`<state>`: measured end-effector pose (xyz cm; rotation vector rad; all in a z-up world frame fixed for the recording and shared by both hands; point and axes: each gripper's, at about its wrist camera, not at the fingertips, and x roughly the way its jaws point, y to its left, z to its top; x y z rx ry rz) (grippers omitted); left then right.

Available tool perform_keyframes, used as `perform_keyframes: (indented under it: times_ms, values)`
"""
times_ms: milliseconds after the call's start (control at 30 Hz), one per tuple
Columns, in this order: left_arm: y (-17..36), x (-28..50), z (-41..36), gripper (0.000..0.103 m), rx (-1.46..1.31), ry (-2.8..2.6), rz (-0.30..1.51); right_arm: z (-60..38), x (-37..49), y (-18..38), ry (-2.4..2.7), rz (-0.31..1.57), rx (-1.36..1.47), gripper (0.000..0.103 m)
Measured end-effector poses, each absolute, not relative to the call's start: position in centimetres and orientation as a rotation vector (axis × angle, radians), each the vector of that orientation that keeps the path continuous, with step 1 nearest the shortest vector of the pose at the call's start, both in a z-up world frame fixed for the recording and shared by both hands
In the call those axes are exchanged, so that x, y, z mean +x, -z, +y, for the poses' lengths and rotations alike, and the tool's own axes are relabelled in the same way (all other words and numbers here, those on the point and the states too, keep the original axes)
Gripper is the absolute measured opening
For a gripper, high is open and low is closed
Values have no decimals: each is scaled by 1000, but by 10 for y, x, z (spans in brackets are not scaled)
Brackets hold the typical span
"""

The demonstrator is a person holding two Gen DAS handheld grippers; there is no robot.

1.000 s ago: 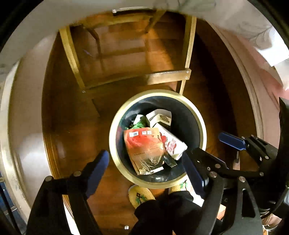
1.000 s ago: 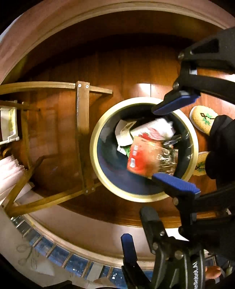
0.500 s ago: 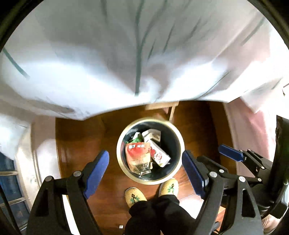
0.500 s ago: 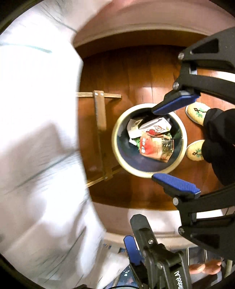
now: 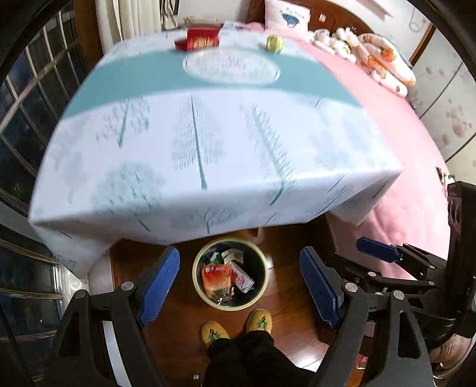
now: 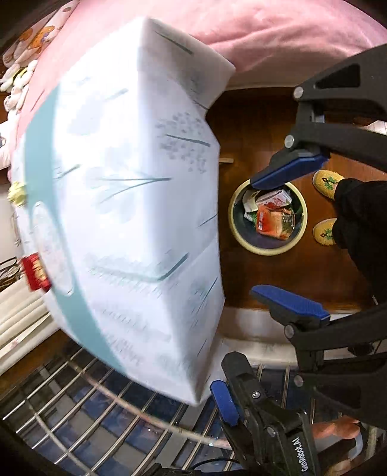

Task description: Collect trash

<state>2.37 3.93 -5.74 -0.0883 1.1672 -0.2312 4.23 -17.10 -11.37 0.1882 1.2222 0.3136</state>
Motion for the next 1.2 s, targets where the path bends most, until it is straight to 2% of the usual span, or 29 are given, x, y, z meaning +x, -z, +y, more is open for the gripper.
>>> perform_keyframes:
  times_ms: [167, 567, 700, 967, 1200]
  values:
    - [3, 22, 41, 81, -62, 225, 1109, -170, 46, 67, -359, 1170, 166, 67]
    - [-75, 42, 30, 81, -35, 95, 955, -187, 77, -23, -419, 955, 105, 67]
    - [-87, 58, 25, 76, -59, 96, 960, -191, 93, -48, -441, 884, 60, 67]
    - [-107, 106, 20, 76, -53, 123, 944, -195, 138, -74, -427, 819, 35, 67]
    - [-115, 188, 38, 76, -19, 180, 953, -194, 195, -78, -366, 817, 64, 67]
